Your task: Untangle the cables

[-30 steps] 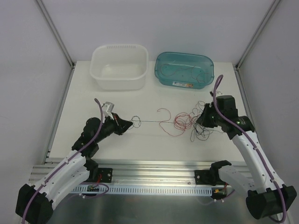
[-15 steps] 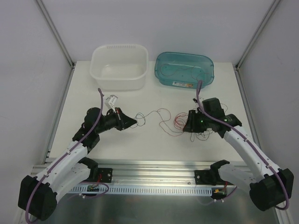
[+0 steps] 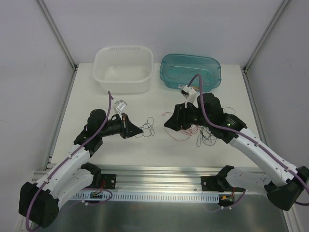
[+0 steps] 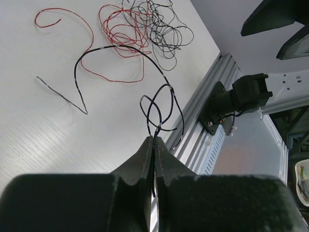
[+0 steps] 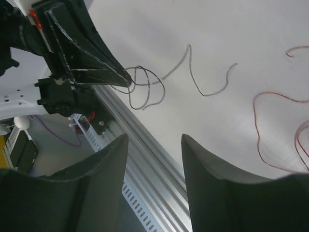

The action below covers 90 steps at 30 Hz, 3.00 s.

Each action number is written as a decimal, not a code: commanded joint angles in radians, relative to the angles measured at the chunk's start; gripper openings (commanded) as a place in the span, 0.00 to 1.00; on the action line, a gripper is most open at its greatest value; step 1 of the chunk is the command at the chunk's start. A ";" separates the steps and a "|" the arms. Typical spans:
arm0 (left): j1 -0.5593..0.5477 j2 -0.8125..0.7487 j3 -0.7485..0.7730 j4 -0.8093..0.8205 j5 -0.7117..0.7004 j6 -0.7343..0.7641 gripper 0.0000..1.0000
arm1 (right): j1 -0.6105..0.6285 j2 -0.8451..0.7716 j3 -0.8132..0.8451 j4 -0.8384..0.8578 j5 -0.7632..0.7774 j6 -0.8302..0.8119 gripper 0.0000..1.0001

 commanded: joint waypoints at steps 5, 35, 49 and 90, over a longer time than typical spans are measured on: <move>0.005 -0.033 0.069 -0.028 0.061 0.081 0.00 | 0.099 0.176 0.064 0.216 -0.050 0.094 0.45; 0.005 -0.081 0.048 -0.063 0.031 0.106 0.00 | 0.180 0.265 0.034 0.184 0.170 0.132 0.32; 0.005 -0.095 0.043 -0.063 0.019 0.109 0.00 | 0.207 0.326 0.017 0.330 0.061 0.194 0.27; 0.005 -0.330 -0.008 -0.319 -0.879 0.106 0.00 | 0.108 0.074 0.079 -0.113 0.324 -0.147 0.01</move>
